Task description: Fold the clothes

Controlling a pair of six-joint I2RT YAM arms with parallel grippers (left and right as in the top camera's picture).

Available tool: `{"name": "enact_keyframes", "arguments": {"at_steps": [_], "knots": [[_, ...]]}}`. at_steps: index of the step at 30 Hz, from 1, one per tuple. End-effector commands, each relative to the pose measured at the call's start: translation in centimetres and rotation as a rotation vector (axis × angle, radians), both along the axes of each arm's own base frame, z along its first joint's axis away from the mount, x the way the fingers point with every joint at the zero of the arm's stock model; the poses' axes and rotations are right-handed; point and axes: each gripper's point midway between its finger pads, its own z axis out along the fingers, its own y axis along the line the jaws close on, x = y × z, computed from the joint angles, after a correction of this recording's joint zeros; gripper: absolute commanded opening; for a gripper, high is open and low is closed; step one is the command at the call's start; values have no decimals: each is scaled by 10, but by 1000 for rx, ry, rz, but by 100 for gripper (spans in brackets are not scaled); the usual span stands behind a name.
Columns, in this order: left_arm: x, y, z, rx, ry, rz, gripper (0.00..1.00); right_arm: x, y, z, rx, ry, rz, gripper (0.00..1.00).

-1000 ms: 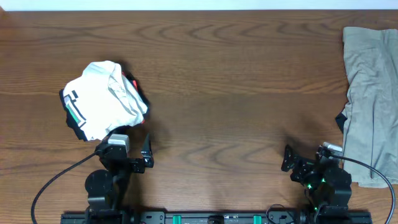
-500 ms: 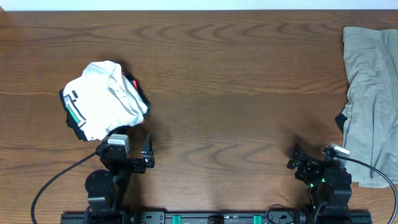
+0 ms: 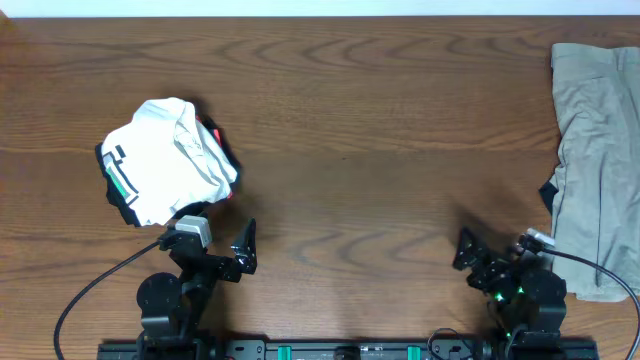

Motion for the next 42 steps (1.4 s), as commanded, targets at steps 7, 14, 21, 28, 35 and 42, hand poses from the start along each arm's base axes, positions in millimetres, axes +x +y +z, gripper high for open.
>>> {"name": "enact_keyframes", "arguments": {"at_steps": [7, 14, 21, 28, 35, 42], "knots": [[-4, -4, 37, -62, -57, -10, 98, 0, 76, 64, 125, -269, 459, 99], [3, 0, 96, -52, -57, 10, 98, -1, 83, 120, 78, -354, 521, 99], [46, 1, 142, -57, 167, 14, 98, 36, 61, 134, -2, -64, 431, 99], [69, 0, 164, -68, 466, 13, 98, 89, 24, 155, -83, 309, 275, 99], [64, -2, 156, -76, 616, 11, 98, 142, 13, 181, -205, 424, 339, 99], [51, -5, 148, -91, 681, -1, 98, 174, -38, 144, -204, 535, 170, 99]]}}
